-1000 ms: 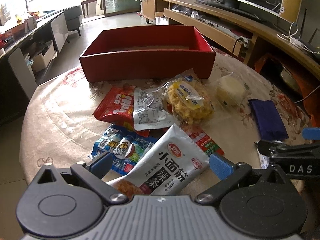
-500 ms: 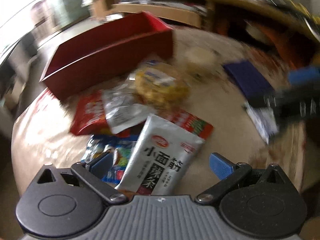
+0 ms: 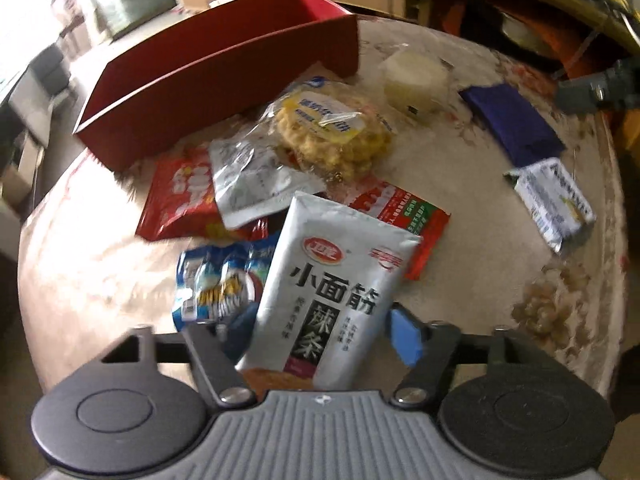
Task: Organize snacks
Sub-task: 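Grasp the white spicy strip pack with the left tool while the right tool grasps the Kaprons wafer pack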
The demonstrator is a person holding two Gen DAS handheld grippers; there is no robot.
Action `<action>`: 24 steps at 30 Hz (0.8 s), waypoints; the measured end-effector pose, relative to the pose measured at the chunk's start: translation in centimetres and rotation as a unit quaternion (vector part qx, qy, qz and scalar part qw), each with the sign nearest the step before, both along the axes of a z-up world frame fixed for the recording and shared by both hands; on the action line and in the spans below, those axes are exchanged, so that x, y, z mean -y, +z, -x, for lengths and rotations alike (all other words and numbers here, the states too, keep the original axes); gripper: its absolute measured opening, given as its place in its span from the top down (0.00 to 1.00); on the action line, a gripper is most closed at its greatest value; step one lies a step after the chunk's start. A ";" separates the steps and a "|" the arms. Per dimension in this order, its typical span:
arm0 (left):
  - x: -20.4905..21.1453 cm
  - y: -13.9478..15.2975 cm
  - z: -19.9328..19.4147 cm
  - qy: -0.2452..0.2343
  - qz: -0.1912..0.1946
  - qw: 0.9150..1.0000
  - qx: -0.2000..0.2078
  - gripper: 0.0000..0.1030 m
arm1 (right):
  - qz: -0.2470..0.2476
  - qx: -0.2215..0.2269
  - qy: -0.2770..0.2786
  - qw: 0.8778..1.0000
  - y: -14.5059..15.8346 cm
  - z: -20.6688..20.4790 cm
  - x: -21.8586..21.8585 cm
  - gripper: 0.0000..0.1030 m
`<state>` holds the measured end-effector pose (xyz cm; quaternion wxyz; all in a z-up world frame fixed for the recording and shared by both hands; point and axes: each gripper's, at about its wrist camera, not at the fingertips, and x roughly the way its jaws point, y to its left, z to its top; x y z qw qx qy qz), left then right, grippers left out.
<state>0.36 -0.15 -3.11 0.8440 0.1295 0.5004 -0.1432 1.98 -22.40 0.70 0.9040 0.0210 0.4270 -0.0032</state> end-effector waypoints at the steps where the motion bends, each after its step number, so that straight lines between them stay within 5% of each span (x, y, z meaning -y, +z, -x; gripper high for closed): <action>1: -0.4 0.2 0.0 0.010 0.013 1.000 -0.007 0.44 | -0.001 -0.001 -0.003 1.000 0.0 0.0 0.3 0.02; 5: -0.9 0.4 0.7 0.034 0.053 0.998 -0.030 0.51 | 0.010 -0.017 -0.010 1.000 -0.9 -0.2 1.0 0.03; 13: -0.5 0.0 0.8 0.047 0.066 0.996 -0.041 0.51 | -0.001 -0.091 -0.005 0.996 -4.1 -0.8 0.7 0.05; 21: 0.0 -0.8 0.5 0.050 0.056 0.997 -0.032 0.37 | 0.043 -0.136 0.028 0.989 -7.3 -1.7 -2.2 0.10; 24: 0.1 -0.9 0.5 0.053 0.062 0.996 -0.035 0.32 | 0.019 -0.139 0.017 0.990 -7.5 -1.6 -1.4 0.10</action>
